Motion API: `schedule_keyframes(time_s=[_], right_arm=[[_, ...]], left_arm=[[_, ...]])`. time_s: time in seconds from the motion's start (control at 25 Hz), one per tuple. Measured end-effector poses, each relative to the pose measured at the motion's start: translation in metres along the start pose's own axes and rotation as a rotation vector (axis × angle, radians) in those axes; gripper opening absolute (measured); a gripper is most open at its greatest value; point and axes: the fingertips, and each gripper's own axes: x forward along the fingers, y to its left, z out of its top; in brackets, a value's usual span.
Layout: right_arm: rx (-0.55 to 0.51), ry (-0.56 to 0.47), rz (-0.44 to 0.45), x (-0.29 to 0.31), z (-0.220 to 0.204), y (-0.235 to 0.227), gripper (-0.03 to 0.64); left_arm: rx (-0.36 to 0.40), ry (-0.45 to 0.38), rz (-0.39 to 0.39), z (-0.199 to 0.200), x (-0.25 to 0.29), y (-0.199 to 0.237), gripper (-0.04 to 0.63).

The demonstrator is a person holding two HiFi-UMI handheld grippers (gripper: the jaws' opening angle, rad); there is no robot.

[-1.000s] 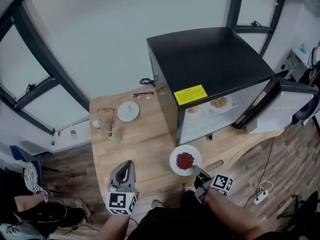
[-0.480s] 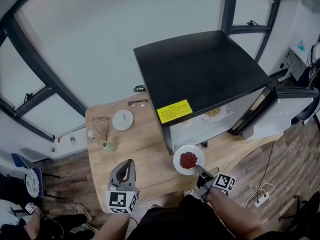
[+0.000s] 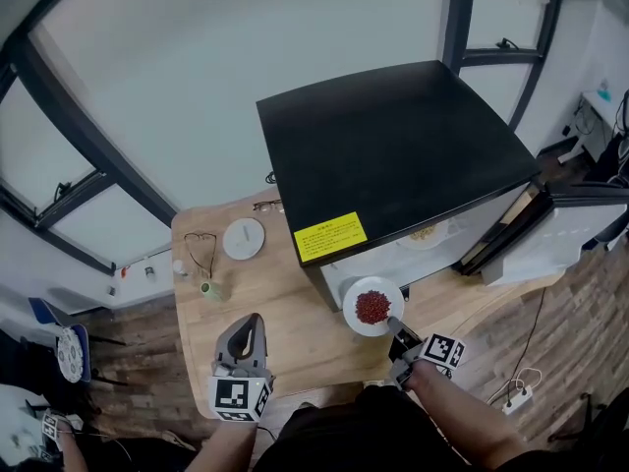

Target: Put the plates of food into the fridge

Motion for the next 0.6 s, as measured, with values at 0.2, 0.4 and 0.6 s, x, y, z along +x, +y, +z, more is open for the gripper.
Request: schedule_keyframes(time_s=[0.2,0.4,0.6], right_arm=[[-0.003,0.021,0.000,0.015,0.014,-0.003,0.031],[-0.012,0.039,0.002,0.034,0.028,-0.007,0.031],[-0.001,0.051,-0.010,0.049,0.039,-0.012,0.031]], left_arm=[[-0.008,0.015,0.051,-0.006,-0.006,0.004,0.003],[-0.018,0.041,0.106,-0.016,-0.015,0.010,0.003],[-0.024,0.062,0.139,-0.019,-0.019,0.009,0.003]])
